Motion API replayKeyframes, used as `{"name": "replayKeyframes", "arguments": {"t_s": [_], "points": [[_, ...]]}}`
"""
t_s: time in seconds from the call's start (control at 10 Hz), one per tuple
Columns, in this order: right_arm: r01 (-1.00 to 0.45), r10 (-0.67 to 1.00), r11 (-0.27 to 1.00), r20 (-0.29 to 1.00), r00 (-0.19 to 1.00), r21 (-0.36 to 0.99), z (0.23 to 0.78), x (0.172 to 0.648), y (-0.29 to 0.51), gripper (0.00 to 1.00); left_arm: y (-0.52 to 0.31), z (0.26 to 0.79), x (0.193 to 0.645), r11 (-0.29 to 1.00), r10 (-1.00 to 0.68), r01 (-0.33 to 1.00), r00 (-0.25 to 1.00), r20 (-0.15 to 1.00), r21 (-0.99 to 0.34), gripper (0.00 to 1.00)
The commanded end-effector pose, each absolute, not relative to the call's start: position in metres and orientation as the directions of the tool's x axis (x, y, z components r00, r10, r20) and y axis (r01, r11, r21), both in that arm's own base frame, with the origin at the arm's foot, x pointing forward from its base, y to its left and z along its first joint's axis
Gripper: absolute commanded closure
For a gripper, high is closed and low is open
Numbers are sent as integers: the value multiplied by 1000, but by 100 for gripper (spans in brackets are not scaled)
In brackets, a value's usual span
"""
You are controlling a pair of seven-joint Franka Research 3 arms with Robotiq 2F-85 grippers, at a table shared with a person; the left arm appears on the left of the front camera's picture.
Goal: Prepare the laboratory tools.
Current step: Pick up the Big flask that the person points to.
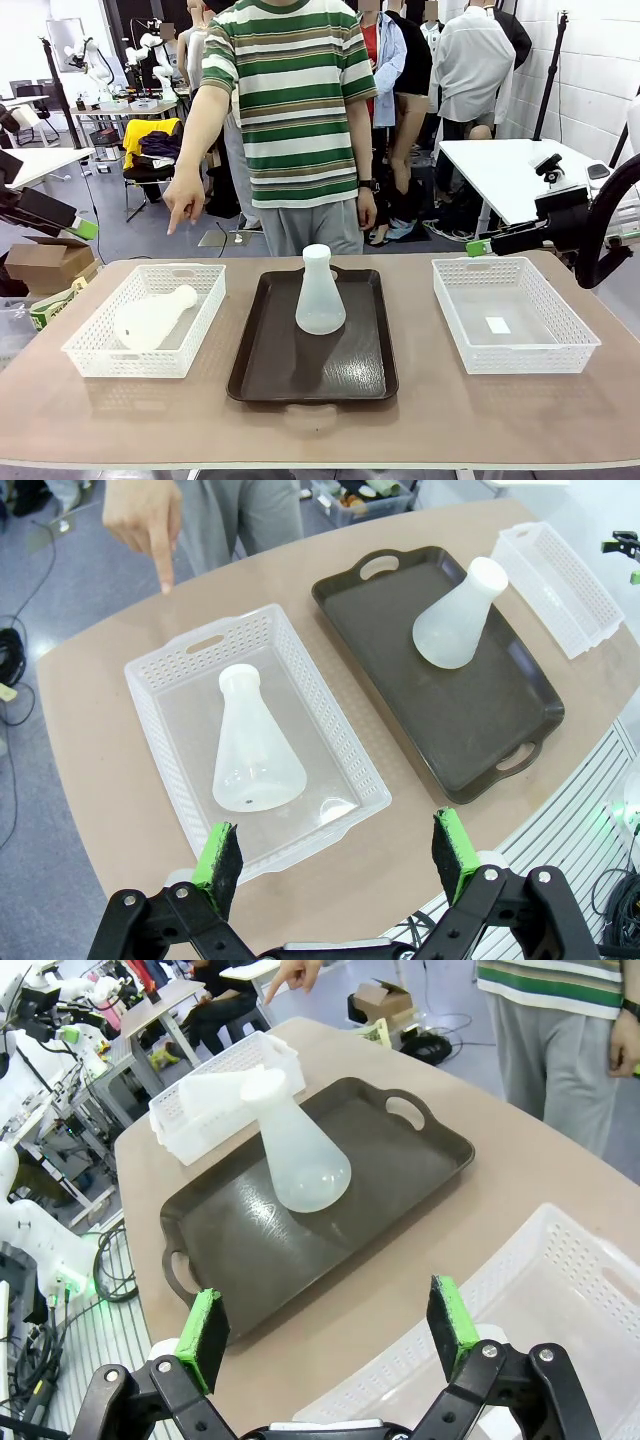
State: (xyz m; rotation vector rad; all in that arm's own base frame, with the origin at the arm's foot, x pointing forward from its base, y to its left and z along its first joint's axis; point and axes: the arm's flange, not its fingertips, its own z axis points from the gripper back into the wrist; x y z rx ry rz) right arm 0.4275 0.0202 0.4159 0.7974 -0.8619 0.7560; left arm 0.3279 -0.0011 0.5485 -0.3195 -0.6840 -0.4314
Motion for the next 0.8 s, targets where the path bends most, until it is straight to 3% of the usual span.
{"name": "replayKeyframes", "arguments": {"t_s": [0.0,0.7], "points": [[-826,243,486,863,442,286,415,426,22,0,3,547,328,859,-294,494,689,663,-133,0],[-826,243,486,863,442,286,415,426,22,0,3,547,328,859,-294,494,689,663,-133,0]]}}
